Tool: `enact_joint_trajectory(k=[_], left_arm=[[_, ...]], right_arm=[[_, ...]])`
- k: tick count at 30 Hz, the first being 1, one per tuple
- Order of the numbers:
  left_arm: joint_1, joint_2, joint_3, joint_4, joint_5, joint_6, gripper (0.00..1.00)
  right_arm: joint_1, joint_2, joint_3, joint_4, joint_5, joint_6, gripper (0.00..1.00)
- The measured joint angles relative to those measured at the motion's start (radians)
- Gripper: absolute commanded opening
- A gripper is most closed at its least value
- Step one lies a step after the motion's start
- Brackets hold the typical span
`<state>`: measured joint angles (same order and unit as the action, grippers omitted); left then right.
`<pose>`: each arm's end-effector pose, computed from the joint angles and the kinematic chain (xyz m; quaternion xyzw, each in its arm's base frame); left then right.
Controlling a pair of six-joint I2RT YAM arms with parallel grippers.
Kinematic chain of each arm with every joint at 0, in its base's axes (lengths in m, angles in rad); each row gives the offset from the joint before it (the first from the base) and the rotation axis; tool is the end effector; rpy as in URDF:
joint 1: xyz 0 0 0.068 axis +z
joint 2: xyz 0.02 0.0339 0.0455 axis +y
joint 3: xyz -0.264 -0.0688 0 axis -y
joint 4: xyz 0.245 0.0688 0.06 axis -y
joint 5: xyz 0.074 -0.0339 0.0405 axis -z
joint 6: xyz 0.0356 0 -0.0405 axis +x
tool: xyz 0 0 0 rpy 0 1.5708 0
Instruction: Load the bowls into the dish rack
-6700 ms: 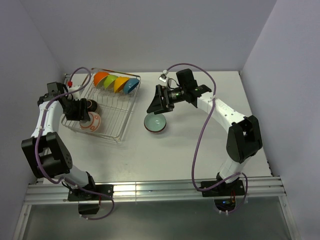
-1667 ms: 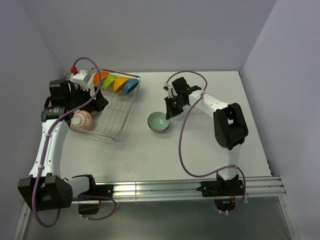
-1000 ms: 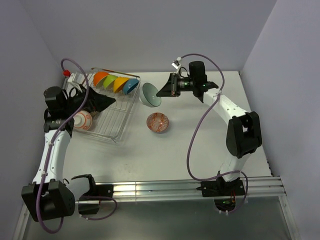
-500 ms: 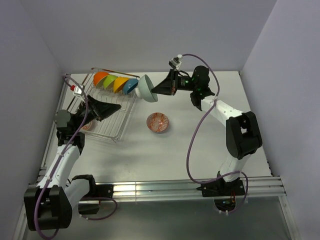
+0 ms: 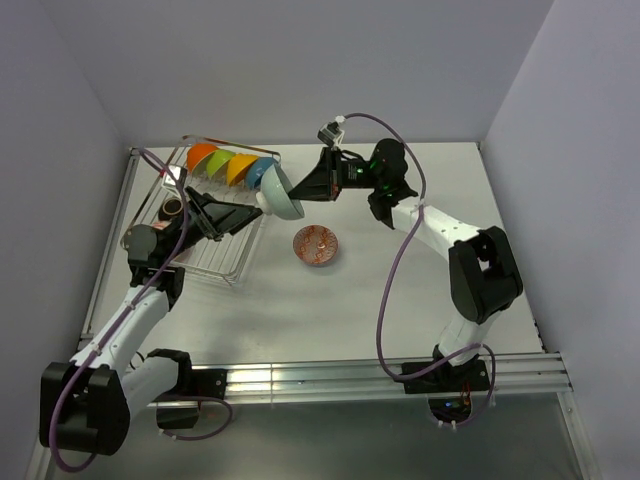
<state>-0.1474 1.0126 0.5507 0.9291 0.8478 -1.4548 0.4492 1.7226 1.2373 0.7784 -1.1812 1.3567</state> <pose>0.2071 -0.0577 0.3259 -0.0125 0.5923 -0.7075 0.3853 0.3356 0.1983 0.3385 -0.1847 0.6411 0.7292 0.1522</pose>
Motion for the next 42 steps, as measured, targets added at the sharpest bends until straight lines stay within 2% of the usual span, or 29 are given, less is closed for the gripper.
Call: enact_joint_trajectory(k=[8,14,19,28,31,32,35,39,42], left_arm=[[-0.025,0.014,0.013,0.011,-0.016,-0.006,0.97],[-0.05,0.012,0.018,0.032,-0.015,-0.006,0.81],[-0.061,0.006,0.018,0.037,-0.015,-0.006,0.74],[-0.063,0.006,0.018,0.053,-0.008,-0.006,0.55],[-0.063,0.007,0.018,0.055,-0.006,-0.007,0.38],[-0.063,0.007,0.018,0.056,-0.006,-0.006,0.22],[-0.063,0.009,0.018,0.057,-0.005,-0.006,0.0],[-0.063,0.007,0.018,0.033,-0.006,-0.003,0.0],[-0.063,0.004,0.018,0.013,-0.007,0.002,0.0]], right_arm=[[0.035,-0.007,-0.002,-0.009,-0.012,-0.019,0.0],[0.045,-0.007,-0.002,-0.019,-0.017,-0.031,0.0],[0.045,-0.007,-0.002,-0.024,-0.018,-0.036,0.0],[0.044,-0.007,-0.002,-0.024,-0.018,-0.037,0.0],[0.041,-0.007,-0.002,-0.023,-0.018,-0.038,0.0],[0.041,-0.007,-0.002,-0.024,-0.019,-0.038,0.0],[0.04,-0.007,-0.001,-0.026,-0.02,-0.043,0.0],[0.04,-0.007,-0.001,-0.055,-0.019,-0.06,0.02],[0.04,-0.007,0.004,-0.103,-0.018,-0.086,0.13]])
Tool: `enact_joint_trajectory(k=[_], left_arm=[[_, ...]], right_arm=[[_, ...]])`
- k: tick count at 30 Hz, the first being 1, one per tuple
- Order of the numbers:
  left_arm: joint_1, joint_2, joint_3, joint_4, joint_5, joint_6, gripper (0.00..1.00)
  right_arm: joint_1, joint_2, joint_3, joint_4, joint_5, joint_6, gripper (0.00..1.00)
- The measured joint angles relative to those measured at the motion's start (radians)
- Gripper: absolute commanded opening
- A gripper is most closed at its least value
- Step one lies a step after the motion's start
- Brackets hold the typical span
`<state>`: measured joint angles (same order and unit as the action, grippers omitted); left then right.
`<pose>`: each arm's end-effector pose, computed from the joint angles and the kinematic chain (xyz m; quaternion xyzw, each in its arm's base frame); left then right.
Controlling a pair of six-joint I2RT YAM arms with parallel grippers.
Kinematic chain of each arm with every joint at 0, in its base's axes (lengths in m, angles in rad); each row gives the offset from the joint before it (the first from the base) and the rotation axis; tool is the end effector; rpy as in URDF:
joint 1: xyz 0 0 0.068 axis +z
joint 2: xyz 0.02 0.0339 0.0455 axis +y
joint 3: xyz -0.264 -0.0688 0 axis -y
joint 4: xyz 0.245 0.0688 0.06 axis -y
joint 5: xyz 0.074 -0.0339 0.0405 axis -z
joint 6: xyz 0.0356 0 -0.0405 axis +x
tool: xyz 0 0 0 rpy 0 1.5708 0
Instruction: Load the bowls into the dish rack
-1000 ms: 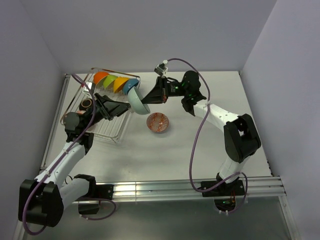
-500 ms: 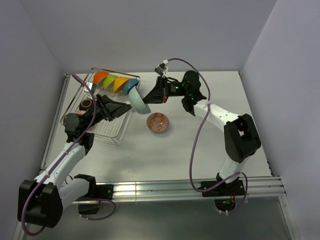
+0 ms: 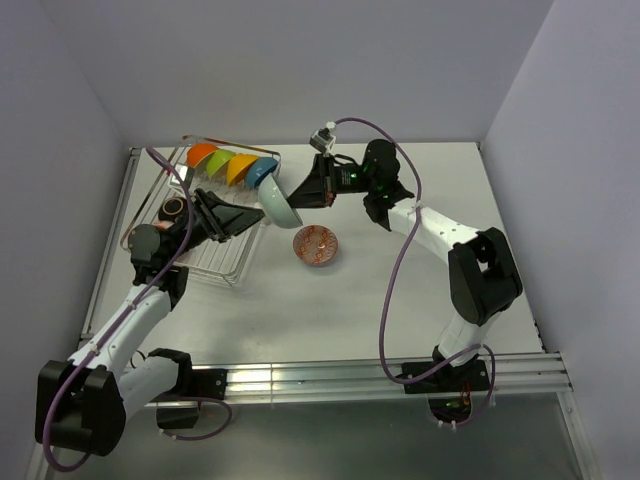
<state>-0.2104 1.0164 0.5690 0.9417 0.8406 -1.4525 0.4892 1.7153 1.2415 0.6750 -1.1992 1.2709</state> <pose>0.2037 -0.0706 0.3324 0.0126 0.5845 -0.7202 0.3736 0.3274 0.2119 0.3337 -0.2052 0.6493 0.7203 0.1323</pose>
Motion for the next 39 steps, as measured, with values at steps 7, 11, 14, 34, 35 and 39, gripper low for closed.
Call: enact_joint_trajectory(k=[7,11,14,34,35,39], left_arm=[[0.023,0.0,0.0,-0.065,-0.004,0.01,0.0],[0.052,0.0,0.0,-0.091,-0.004,0.009,0.0],[0.081,0.0,0.0,-0.109,-0.003,0.007,0.0],[0.354,0.044,0.151,-0.52,-0.026,0.254,0.0],[0.369,0.06,0.185,-0.579,-0.036,0.305,0.0],[0.391,0.106,0.286,-0.775,-0.094,0.489,0.0]], right_arm=[[0.012,0.0,0.019,-0.14,0.008,-0.089,0.34],[0.024,0.0,0.032,-0.214,0.014,-0.14,0.42],[0.024,0.0,0.034,-0.247,0.024,-0.163,0.49],[-0.015,0.0,0.094,-0.487,0.116,-0.32,0.8],[-0.024,0.0,0.094,-0.505,0.124,-0.331,0.81],[-0.059,0.0,0.096,-0.592,0.159,-0.397,0.83]])
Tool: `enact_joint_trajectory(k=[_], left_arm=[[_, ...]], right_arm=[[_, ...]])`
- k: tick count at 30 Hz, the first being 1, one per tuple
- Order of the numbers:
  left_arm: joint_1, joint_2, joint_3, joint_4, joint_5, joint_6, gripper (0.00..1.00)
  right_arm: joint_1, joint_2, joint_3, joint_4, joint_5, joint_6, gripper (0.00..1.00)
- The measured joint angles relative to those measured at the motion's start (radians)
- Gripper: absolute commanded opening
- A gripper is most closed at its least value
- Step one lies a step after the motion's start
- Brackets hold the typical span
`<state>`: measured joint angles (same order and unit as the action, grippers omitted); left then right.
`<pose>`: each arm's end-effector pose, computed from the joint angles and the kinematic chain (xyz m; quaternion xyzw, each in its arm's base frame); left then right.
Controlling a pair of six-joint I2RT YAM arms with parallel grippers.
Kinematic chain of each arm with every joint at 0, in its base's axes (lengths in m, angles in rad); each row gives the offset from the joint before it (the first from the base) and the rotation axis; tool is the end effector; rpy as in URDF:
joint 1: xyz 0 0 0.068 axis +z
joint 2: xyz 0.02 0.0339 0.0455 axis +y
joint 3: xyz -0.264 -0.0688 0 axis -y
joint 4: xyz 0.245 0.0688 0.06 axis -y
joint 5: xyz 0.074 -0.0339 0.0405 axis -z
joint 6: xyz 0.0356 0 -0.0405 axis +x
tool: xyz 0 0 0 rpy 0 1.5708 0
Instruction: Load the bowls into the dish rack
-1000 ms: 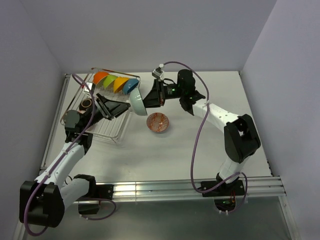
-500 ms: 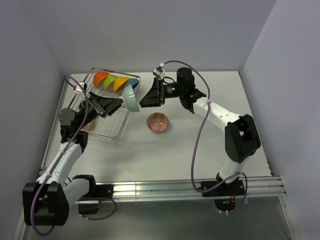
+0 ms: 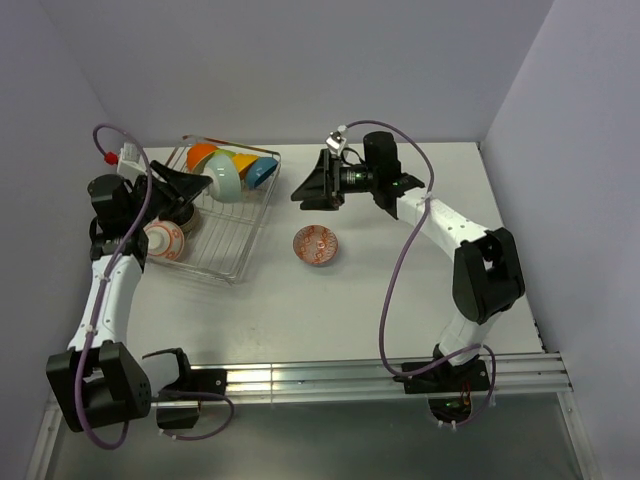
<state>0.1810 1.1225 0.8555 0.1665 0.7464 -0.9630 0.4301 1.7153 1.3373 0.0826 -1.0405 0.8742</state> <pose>0.2575 0.0225 0.3346 -0.1683 0.7131 -0.4880 0.4743 0.3470 0.1930 0.3133 -0.1351 0.7452 0.6309 0.1682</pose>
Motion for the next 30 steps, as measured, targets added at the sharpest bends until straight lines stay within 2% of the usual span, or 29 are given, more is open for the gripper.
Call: enact_joint_trajectory(k=[6,13,21,30], left_arm=[[0.001,0.069,0.089,-0.23,-0.119,0.245,0.0],[0.001,0.154,0.108,-0.379,-0.21,0.432,0.0],[-0.019,0.24,0.134,-0.468,-0.288,0.558,0.0],[-0.133,0.376,0.234,-0.526,-0.417,0.668,0.0]], right_arm=[[-0.027,0.0,0.024,-0.134,0.018,-0.1,0.84],[-0.04,0.0,0.058,-0.243,0.029,-0.192,0.85],[-0.053,0.0,0.071,-0.336,0.031,-0.266,0.85],[-0.053,0.0,0.071,-0.402,0.042,-0.328,0.86]])
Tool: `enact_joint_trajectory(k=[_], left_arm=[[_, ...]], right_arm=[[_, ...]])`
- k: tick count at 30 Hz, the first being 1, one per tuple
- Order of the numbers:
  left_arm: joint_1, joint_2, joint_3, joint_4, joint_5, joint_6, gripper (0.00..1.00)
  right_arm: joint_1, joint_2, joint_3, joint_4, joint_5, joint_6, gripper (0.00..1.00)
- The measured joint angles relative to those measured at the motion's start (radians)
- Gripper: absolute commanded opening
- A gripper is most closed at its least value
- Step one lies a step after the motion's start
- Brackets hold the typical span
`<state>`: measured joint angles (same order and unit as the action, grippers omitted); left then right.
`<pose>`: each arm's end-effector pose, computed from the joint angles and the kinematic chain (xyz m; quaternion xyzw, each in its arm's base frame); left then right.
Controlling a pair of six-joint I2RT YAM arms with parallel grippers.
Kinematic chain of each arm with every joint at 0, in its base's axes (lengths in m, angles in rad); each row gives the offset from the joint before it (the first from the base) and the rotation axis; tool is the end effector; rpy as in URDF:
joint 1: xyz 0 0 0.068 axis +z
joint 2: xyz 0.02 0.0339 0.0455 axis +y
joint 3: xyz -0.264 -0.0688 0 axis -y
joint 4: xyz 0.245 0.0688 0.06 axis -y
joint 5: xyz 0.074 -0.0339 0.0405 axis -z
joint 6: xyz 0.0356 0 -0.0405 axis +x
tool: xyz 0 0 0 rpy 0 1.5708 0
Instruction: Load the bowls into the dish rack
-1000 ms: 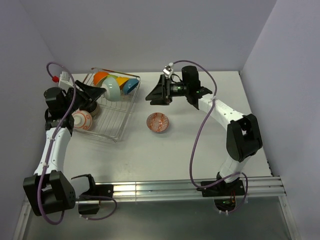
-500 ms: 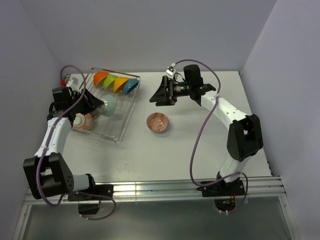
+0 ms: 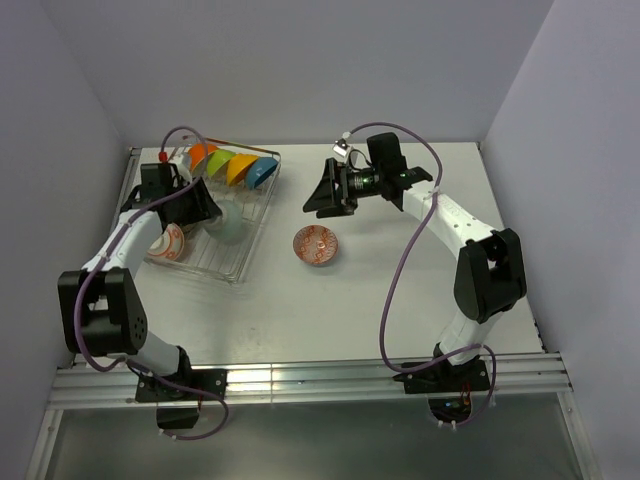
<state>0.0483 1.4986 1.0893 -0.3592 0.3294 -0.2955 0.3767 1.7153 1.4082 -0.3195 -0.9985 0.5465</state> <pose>0.3272 0.0043 0.2595 -0.0923 0.9057 -0.1973 0.3636 0.3472 0.1695 0.3032 -0.1506 0.7976 0.5596 0.1676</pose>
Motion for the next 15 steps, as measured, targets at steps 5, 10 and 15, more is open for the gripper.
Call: enact_joint_trajectory(k=[5,10,15], left_arm=[[-0.058,0.055,0.033,-0.019,-0.064,0.031,0.0],[-0.109,0.104,0.076,-0.049,-0.111,0.05,0.0],[-0.14,0.146,0.111,-0.074,-0.147,0.065,0.0]], right_arm=[[0.0,0.0,0.0,-0.042,0.014,-0.042,0.86],[0.0,0.0,0.0,-0.072,0.017,-0.073,0.86],[0.0,0.0,-0.001,-0.104,0.03,-0.104,0.86]])
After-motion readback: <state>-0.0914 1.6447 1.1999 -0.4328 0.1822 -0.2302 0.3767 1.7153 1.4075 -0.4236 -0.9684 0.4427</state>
